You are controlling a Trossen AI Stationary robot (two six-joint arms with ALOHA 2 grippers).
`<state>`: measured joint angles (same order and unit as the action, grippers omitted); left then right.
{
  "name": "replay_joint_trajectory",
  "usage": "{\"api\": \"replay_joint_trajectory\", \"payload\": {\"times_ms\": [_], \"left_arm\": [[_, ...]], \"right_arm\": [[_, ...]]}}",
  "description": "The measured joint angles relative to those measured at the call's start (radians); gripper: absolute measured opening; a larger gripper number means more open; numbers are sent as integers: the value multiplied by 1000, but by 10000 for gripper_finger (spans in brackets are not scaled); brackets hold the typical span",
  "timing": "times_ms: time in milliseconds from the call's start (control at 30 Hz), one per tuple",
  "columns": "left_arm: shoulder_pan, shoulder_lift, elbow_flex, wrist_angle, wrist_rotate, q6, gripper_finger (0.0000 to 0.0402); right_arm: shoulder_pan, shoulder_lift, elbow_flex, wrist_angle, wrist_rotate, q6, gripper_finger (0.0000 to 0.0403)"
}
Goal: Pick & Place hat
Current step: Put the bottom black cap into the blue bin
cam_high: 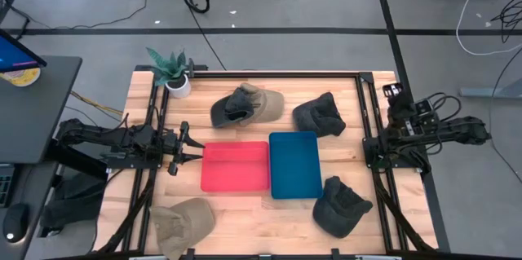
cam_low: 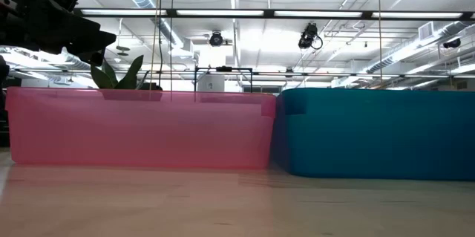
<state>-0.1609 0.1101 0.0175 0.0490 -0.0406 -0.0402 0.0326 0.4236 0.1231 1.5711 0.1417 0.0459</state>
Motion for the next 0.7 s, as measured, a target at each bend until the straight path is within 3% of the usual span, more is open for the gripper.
{"api": "replay_joint_trajectory", "payload": {"times_ms": [433, 600, 700], "left_arm": [[0, 0, 0, 0, 0, 0, 161], [0, 0, 0, 0, 0, 0, 161], [0, 0, 0, 0, 0, 0, 161]], "right_arm": [[0, 0, 90, -39, -1, 129, 13], [0, 0, 151, -144, -11, 129, 13], [0, 0, 219, -295, -56, 94, 13]]}}
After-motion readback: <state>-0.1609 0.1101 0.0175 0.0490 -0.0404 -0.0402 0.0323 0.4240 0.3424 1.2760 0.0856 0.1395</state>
